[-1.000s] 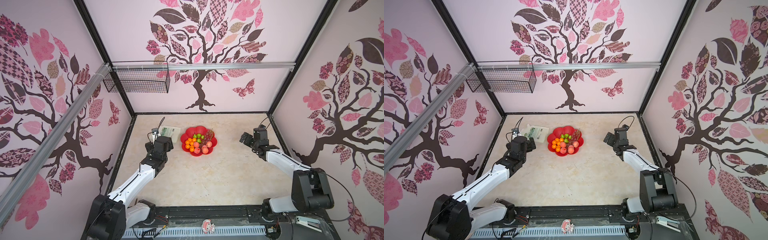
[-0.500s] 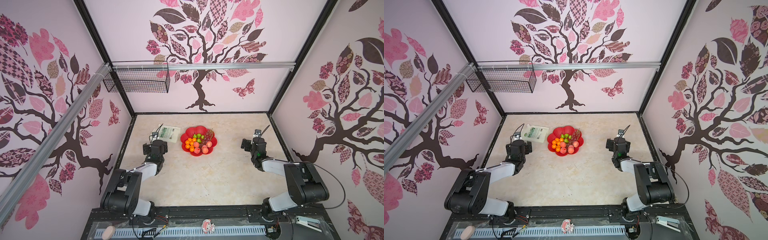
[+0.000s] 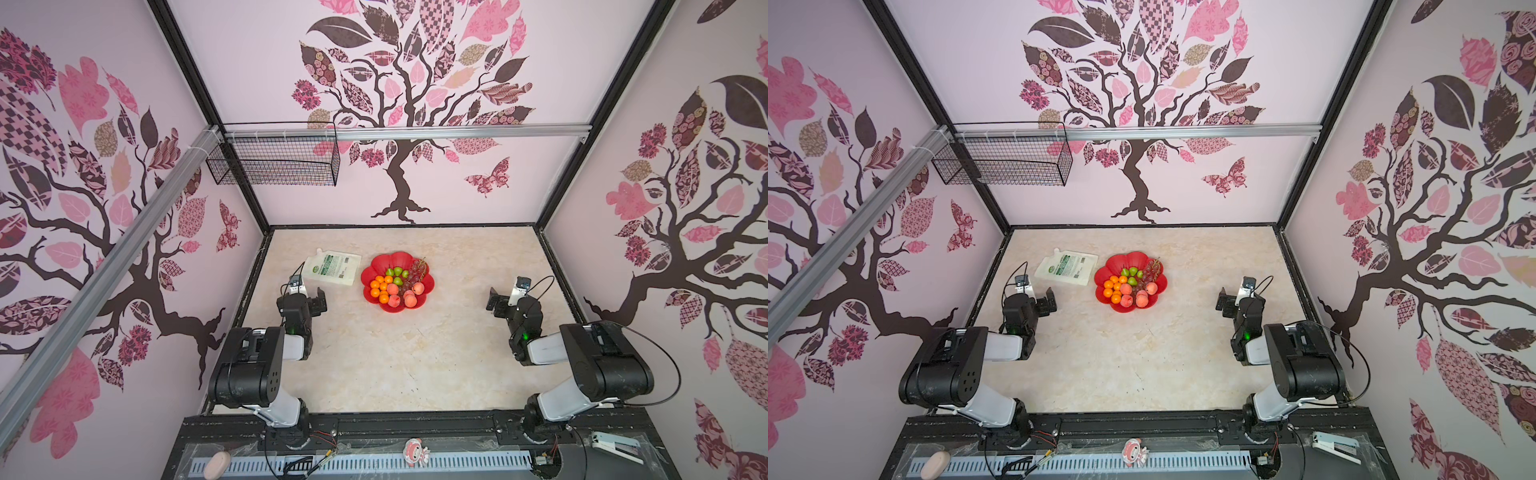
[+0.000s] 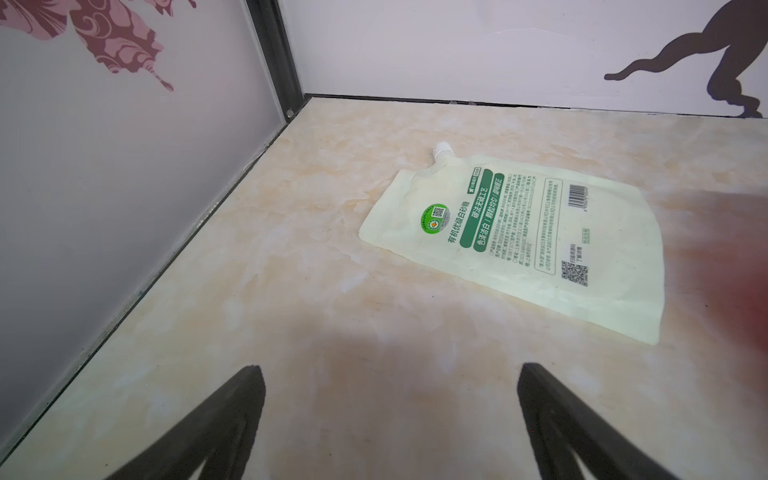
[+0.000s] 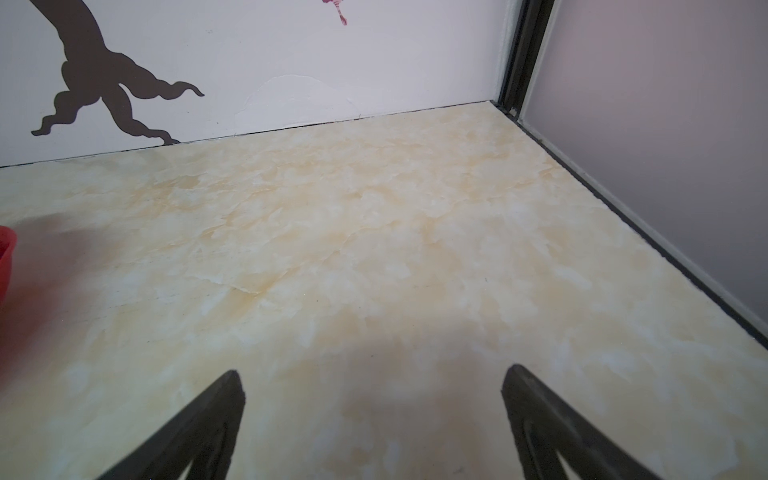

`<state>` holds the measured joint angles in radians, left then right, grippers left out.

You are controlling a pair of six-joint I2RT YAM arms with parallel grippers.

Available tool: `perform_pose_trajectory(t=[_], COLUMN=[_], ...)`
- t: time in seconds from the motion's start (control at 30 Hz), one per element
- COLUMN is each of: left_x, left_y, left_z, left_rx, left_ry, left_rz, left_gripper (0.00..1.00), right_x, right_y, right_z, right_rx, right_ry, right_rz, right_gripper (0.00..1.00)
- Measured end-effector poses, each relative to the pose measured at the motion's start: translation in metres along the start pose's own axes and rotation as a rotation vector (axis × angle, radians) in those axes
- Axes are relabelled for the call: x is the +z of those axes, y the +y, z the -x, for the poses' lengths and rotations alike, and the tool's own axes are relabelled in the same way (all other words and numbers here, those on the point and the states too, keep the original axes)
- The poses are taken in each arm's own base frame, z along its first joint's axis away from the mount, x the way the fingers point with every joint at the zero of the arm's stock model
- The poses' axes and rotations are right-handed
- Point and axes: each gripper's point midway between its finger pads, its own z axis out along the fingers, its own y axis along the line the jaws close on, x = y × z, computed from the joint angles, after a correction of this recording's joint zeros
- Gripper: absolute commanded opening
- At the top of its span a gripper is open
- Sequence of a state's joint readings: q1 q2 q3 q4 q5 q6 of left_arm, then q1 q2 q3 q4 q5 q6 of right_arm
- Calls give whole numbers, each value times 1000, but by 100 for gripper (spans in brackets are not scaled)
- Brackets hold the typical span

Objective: Place and organize the fake fruits in the fruit bowl

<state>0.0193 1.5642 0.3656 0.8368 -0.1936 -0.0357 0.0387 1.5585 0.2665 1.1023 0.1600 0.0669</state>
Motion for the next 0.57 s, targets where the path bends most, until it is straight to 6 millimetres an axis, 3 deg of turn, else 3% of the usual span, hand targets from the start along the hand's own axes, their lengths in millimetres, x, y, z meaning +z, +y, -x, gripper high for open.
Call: perform_pose_trajectory(t=[0.23, 0.57], left_x=[0, 0], left_y=[-6, -7], left_z=[0, 2], left_rx=[-1, -9], left_ry=[1, -2], left_rz=[-28, -34], left_gripper=[99, 99], right_x=[0, 0], right_y=[1, 2], right_z=[11, 12], right_rx=[7, 7], right_ry=[-43, -47], right_rz=[6, 6], right_gripper=[100, 100])
